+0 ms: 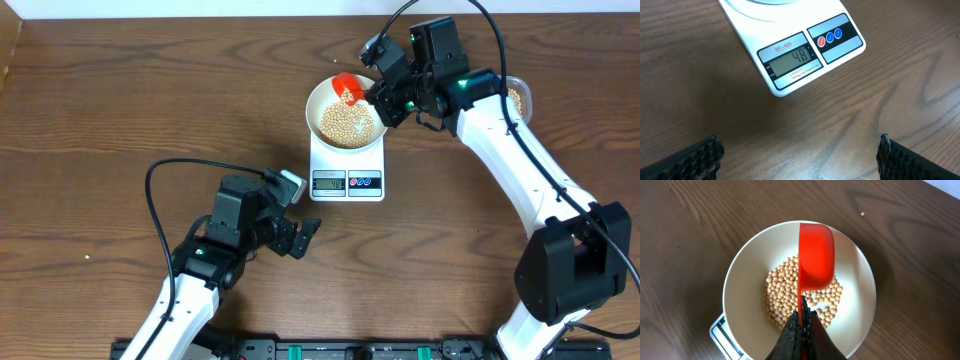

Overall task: Scoop item into bowl and weigh 50g on scale
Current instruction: 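Tip the scoop over the bowl to pour the soybeans, then carry the empty red scoop back to the soybean tub, then dip the red scoop into the soybeans in the tub, then lift the scoop and carry it over the bowl, then tip the scoop over the bowl to pour a few soybeans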

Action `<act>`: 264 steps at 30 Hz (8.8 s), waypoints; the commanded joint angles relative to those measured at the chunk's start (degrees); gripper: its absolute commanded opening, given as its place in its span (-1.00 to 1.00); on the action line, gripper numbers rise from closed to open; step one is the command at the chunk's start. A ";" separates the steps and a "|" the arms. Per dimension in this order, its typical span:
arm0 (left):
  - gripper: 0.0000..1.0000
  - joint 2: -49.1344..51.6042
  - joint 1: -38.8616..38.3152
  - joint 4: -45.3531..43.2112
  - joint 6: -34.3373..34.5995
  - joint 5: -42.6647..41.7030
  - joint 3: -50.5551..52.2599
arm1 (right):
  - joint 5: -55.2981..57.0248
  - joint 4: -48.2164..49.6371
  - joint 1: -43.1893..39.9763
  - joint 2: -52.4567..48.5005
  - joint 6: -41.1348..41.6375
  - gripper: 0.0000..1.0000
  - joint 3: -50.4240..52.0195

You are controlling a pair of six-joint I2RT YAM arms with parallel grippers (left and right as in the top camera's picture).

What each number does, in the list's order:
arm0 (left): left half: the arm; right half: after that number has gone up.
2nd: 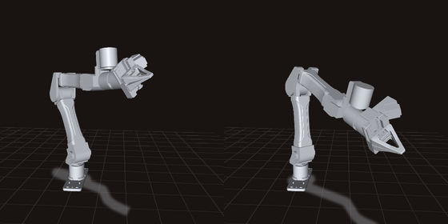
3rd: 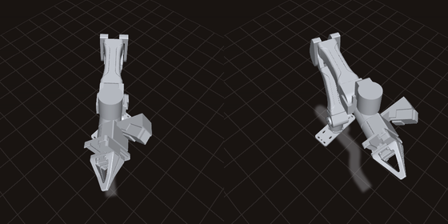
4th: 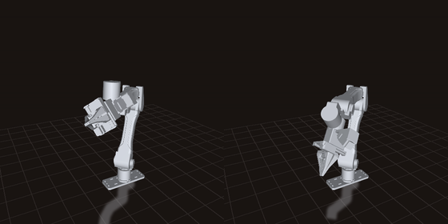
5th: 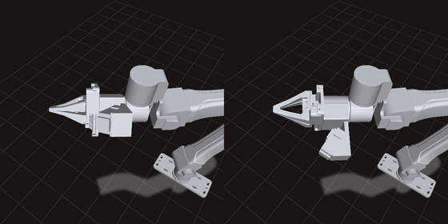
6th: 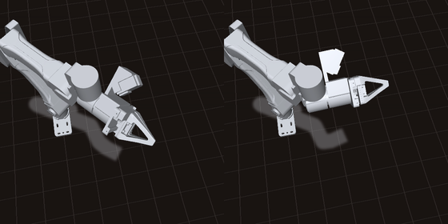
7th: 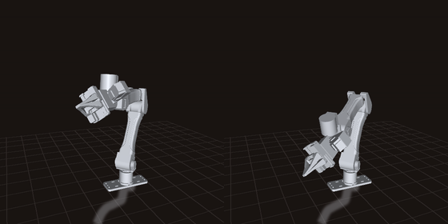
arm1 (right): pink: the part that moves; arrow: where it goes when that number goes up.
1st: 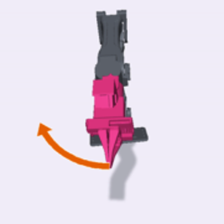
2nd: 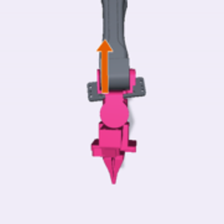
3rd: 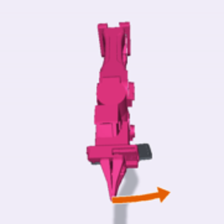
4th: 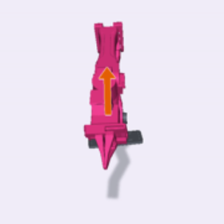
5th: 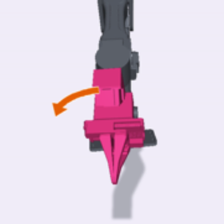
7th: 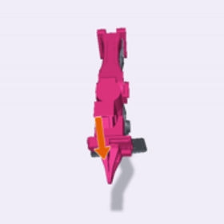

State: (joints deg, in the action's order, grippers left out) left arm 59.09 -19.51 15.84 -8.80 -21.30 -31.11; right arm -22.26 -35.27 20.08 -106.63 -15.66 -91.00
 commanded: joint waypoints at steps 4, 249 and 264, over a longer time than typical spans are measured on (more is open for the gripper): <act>1.00 0.02 0.15 -0.09 0.50 -0.11 0.00 | 1.01 0.11 0.26 2.16 -0.74 -0.98 -1.27; 1.00 0.02 0.15 -0.07 0.50 -0.11 0.00 | 3.91 -3.52 0.09 -5.51 -6.29 -0.98 -1.03; 1.00 0.02 0.15 -0.07 0.50 -0.11 0.00 | 3.72 -4.24 2.60 -6.01 -7.78 -0.98 -1.03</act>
State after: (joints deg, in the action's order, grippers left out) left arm 59.09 -19.51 15.86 -8.80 -21.30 -31.11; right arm -18.41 -39.20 21.85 -111.22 -22.44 -91.42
